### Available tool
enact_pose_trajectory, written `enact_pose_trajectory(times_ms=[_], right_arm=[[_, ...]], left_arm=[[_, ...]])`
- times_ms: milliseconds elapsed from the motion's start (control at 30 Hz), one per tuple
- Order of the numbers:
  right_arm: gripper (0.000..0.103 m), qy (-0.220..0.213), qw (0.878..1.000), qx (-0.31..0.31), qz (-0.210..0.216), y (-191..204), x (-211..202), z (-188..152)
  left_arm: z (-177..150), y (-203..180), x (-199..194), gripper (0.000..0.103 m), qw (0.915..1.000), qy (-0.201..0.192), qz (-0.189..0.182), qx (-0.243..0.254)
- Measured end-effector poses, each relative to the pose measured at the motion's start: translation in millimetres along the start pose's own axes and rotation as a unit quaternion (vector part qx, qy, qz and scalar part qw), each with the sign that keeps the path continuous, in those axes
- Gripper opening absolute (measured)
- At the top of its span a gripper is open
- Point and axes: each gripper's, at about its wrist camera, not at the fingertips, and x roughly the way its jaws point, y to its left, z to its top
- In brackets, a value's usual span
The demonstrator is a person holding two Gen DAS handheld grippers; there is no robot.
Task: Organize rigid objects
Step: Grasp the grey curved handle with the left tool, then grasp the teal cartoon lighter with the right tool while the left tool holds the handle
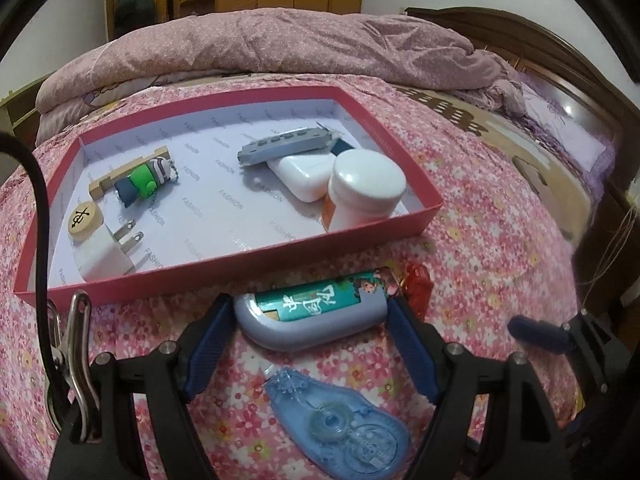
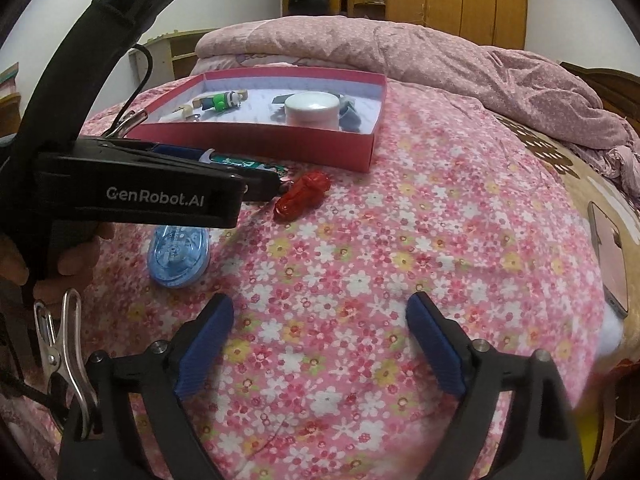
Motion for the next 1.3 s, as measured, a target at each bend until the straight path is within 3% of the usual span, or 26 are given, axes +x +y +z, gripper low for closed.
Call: enact_pose_trajectory(times_ms=[267, 500, 667, 700, 767, 800, 933, 1033, 1300], right_arm=[[0.092, 0.000, 1.000, 0.000, 0.000, 0, 0, 0], [0.092, 0.000, 1.000, 0.000, 0.000, 0, 0, 0], [0.092, 0.001, 1.000, 0.000, -0.001, 0, 0, 0], [0.090, 0.001, 1.000, 0.001, -0.003, 0, -1, 0], [0.075, -0.002, 1.000, 0.010, -0.013, -1, -4, 4], [0.065, -0.005, 1.000, 0.022, -0.003, -2, -6, 8], [0.064, 0.000, 0.988, 0.106, 0.112, -6, -5, 27], [0.064, 0.016, 0.983, 0.115, 0.145, 6, 6, 41], [0.065, 0.037, 0.988, 0.122, 0.085, 17, 29, 59]], left_arm=[[-2, 2, -11, 0.079, 1.0000, -0.003, -0.005, 0.005], [-6, 23, -36, 0.079, 0.9993, -0.024, 0.029, 0.007], [-17, 53, -43, 0.079, 0.9978, -0.021, 0.058, -0.024], [-20, 60, -45, 0.079, 0.9972, -0.021, 0.065, -0.031], [-25, 71, -47, 0.079, 0.9961, -0.021, 0.078, -0.036], [-27, 75, -48, 0.079, 0.9953, -0.022, 0.086, -0.038], [-37, 91, -49, 0.079, 0.9937, -0.018, 0.094, -0.059], [-44, 100, -49, 0.079, 0.9935, -0.015, 0.087, -0.073], [-51, 109, -50, 0.079, 0.9934, -0.024, 0.070, -0.088]])
